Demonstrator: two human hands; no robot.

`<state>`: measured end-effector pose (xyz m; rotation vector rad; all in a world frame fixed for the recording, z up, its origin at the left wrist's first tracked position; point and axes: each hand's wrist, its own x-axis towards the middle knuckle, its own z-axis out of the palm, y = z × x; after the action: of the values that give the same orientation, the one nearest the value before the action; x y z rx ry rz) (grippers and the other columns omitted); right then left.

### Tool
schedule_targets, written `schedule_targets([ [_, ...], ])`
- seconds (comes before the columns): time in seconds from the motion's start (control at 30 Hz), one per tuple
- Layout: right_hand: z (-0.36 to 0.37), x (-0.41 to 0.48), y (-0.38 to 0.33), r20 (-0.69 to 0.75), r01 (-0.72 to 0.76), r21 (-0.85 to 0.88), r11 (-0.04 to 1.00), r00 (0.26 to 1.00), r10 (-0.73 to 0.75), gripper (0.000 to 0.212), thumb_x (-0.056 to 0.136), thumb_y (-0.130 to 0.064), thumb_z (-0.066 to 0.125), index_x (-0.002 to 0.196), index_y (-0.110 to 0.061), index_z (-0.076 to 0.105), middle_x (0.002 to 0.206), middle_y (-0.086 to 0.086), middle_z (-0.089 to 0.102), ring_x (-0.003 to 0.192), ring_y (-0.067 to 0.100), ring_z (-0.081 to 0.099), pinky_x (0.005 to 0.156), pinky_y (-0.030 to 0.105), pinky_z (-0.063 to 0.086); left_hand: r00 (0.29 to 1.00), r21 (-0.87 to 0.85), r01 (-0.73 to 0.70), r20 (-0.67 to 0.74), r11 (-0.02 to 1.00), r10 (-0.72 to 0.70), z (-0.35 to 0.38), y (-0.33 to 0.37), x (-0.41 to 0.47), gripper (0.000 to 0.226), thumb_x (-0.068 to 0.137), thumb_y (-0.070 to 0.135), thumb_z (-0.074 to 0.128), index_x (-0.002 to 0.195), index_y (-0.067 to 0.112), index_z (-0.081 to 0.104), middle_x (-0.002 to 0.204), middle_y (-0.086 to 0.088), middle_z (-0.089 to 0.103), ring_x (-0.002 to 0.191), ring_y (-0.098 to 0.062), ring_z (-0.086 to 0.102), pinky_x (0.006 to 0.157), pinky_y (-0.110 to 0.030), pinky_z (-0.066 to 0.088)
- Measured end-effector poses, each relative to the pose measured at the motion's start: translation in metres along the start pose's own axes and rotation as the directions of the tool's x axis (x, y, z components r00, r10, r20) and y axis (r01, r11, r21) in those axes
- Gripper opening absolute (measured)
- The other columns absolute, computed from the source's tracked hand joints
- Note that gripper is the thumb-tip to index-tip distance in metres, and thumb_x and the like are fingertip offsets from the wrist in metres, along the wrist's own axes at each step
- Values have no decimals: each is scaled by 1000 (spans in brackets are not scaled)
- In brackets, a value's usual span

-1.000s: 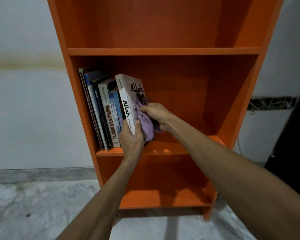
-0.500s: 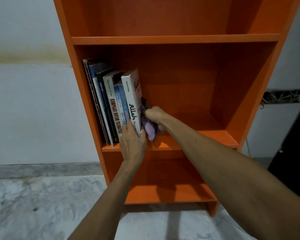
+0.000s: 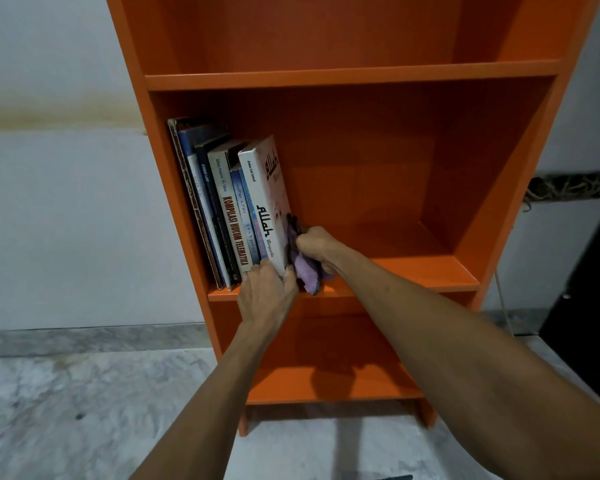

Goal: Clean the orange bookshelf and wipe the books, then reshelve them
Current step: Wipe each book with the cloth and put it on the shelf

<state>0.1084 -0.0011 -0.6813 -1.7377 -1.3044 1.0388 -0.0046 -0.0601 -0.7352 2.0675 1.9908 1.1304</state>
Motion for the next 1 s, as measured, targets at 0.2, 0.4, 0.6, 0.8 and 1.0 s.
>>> schedule_targets([
  [0.2,-5,-3,10,-27,6,33,999,1000,-5,34,96,-28,56,110,2,64,94,22,69,85,36,70,79,49,60,999,-28,28,19,999,-27,-1,-2,-2,43,93,47,48,96,6,55,94,-15,62,83,-33,59,62,-32,36],
  [0.4,-22,-18,18,-39,29,75,997,999,-26,21,100,-29,53,100,-12,64,88,15,57,80,28,51,72,39,49,998,-26,48,29,998,-48,-7,0,-12,47,91,49,51,106,5,51,102,-15,60,89,-33,59,64,-34,42],
  [0.6,-52,-77,31,-37,34,212,977,999,-26,43,104,-26,49,146,-18,45,124,20,60,100,42,61,84,59,52,990,-75,133,55,988,-129,-18,4,-49,52,91,49,50,120,6,46,114,-15,58,96,-37,60,76,-44,50],
  [0.8,-80,-146,83,-91,45,467,883,996,-3,41,105,-20,49,144,-9,46,110,11,63,91,25,63,70,33,56,966,-84,182,200,980,-162,-3,19,-126,42,92,42,51,116,8,46,117,-15,57,107,-39,57,84,-44,44],
  [1.0,-86,-155,202,-105,-204,509,836,949,296,46,103,-32,52,128,7,54,128,33,52,110,42,58,98,57,47,817,2,122,568,993,-101,60,12,-211,41,89,39,57,117,10,47,118,-11,56,107,-35,55,78,-39,41],
])
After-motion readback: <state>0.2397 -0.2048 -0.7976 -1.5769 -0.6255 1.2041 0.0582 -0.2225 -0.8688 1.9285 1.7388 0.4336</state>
